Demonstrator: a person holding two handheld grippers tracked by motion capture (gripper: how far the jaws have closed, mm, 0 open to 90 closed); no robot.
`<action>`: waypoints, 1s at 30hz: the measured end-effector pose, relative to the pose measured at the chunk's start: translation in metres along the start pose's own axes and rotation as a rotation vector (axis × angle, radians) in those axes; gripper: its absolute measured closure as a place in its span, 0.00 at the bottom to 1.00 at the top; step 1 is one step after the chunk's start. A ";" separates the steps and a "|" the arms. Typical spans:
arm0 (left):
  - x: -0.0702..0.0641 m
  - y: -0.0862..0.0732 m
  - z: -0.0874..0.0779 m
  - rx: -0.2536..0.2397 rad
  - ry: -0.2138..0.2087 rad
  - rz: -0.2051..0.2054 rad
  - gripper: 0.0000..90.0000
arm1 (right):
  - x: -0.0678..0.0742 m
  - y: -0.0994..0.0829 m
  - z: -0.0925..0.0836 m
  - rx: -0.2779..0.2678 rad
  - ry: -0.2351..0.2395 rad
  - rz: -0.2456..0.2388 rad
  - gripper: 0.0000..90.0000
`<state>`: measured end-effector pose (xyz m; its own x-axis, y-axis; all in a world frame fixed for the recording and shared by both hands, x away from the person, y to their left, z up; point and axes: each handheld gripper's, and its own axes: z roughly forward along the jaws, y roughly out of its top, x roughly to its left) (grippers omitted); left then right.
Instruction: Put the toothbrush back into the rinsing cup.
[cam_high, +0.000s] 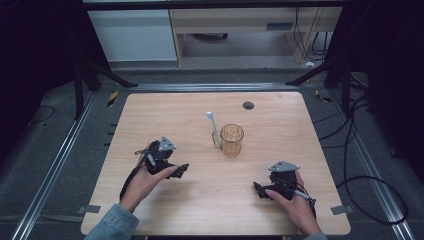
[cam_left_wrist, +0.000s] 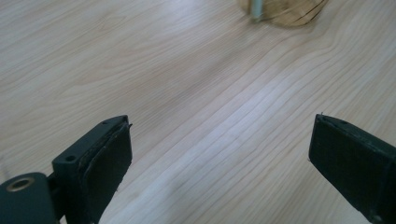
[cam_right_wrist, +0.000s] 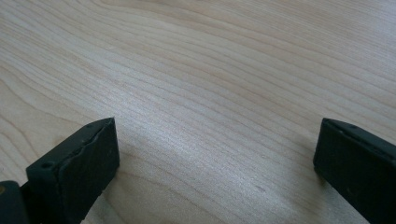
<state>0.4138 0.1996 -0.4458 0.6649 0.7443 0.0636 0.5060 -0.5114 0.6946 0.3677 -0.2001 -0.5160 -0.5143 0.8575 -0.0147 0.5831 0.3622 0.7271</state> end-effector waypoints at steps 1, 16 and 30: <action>0.003 -0.003 -0.001 0.002 0.004 -0.005 0.06 | 0.000 0.000 0.000 0.001 -0.001 0.001 0.01; 0.056 -0.048 -0.004 0.061 0.082 -0.103 0.06 | 0.000 0.000 0.000 0.001 -0.001 0.000 0.01; 0.086 -0.063 0.002 0.084 0.151 -0.157 0.06 | 0.000 0.000 0.000 0.002 -0.002 0.001 0.01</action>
<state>0.4402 0.2955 -0.4852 0.4877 0.8702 0.0702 0.6451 -0.4134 0.6426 0.3676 -0.2001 -0.5159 -0.5123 0.8587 -0.0156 0.5846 0.3620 0.7261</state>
